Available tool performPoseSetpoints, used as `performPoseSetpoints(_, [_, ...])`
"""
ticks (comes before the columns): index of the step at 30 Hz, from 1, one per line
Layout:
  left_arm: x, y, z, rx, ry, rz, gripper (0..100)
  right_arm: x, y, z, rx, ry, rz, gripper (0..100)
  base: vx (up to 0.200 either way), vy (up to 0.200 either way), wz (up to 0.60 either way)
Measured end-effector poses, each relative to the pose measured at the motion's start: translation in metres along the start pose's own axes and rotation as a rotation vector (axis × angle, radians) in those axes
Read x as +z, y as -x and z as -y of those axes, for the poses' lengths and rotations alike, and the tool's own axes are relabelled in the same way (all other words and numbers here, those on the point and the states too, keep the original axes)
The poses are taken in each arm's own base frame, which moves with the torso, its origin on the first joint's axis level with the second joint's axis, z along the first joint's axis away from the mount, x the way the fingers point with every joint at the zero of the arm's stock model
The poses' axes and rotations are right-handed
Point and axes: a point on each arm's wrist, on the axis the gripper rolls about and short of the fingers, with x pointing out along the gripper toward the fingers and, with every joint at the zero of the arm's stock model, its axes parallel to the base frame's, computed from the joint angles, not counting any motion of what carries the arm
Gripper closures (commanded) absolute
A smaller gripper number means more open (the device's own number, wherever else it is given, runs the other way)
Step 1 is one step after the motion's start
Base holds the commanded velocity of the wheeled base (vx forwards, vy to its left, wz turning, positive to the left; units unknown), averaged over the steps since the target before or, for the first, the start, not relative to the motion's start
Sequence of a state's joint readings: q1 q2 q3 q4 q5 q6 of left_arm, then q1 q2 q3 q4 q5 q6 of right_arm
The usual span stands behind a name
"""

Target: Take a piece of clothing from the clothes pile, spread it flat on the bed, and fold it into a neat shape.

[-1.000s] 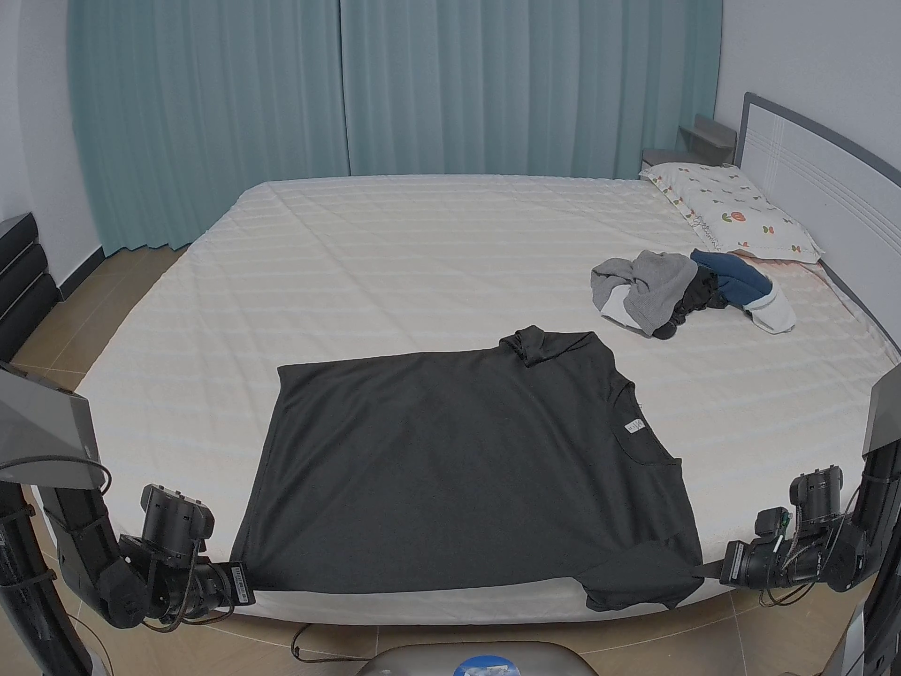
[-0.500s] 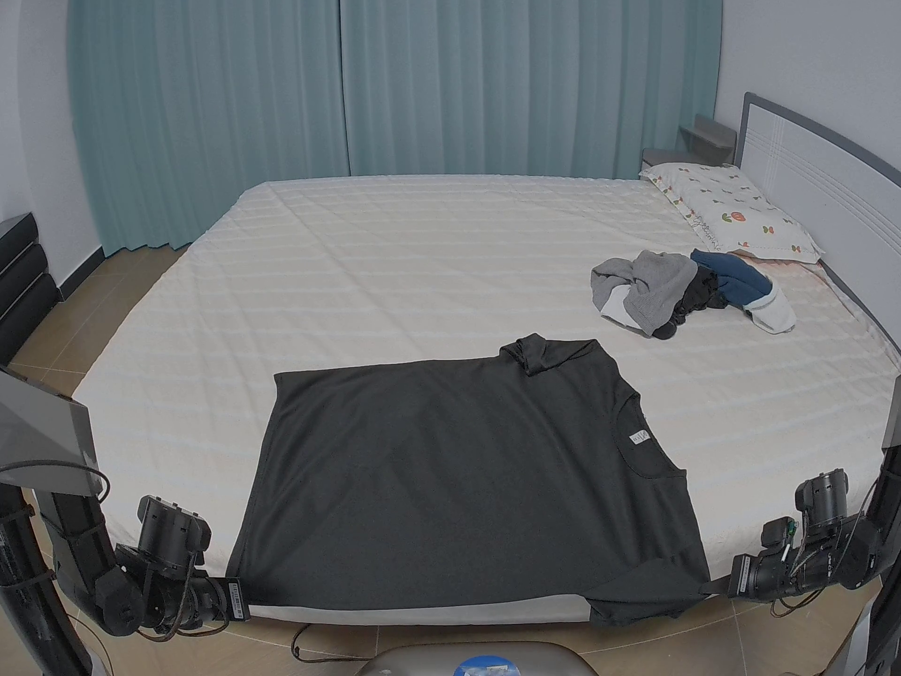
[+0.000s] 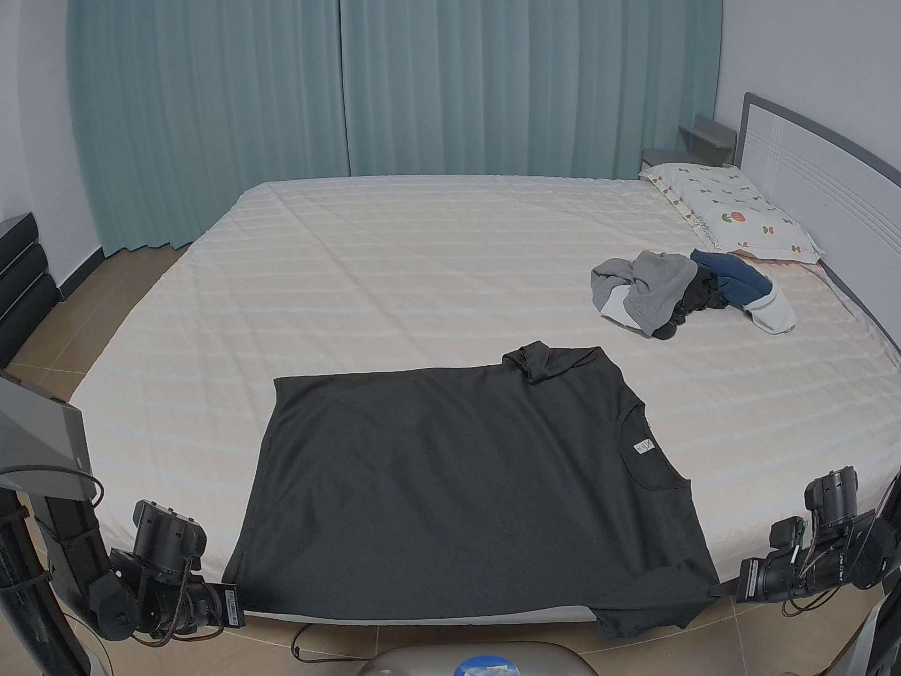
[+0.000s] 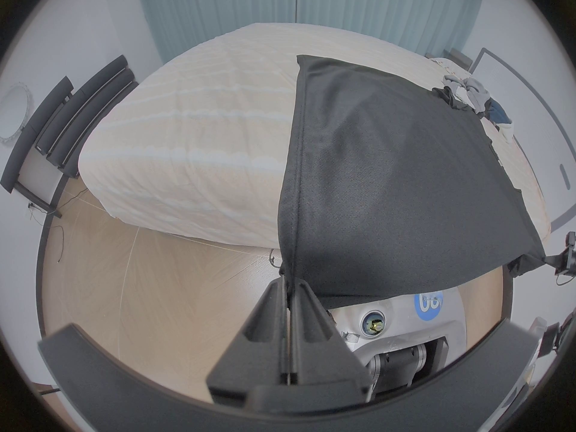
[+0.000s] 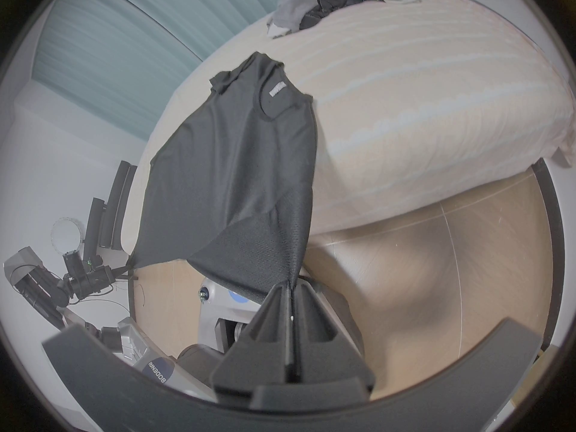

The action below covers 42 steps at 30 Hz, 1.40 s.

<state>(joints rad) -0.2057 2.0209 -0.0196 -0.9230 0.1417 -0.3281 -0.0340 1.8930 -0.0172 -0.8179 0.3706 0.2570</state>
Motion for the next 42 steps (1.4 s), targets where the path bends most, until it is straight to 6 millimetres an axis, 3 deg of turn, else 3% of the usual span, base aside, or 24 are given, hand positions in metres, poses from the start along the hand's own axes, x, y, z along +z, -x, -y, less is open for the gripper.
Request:
performPoseSetpoints(6, [0.017,-0.004,0.005,-0.020,0.029,0.075,100,0.012,0.003,-0.003,0.023,0.027,0.097,100,0.000,0.000,0.00])
performPoseSetpoints(24, [0.087,-0.017,0.019,-0.097,0.214,0.317,100,0.090,-0.010,-0.020,0.089,0.063,0.279,100,0.000,0.000,0.00])
performPoseSetpoints(30, [0.096,-0.014,0.021,-0.110,0.234,0.351,100,0.096,-0.008,-0.023,0.100,0.060,0.301,100,0.000,0.000,0.00])
performPoseSetpoints(42, [0.089,0.005,0.014,-0.098,0.233,0.340,100,0.082,0.004,-0.024,0.103,0.057,0.295,100,0.000,0.000,0.00])
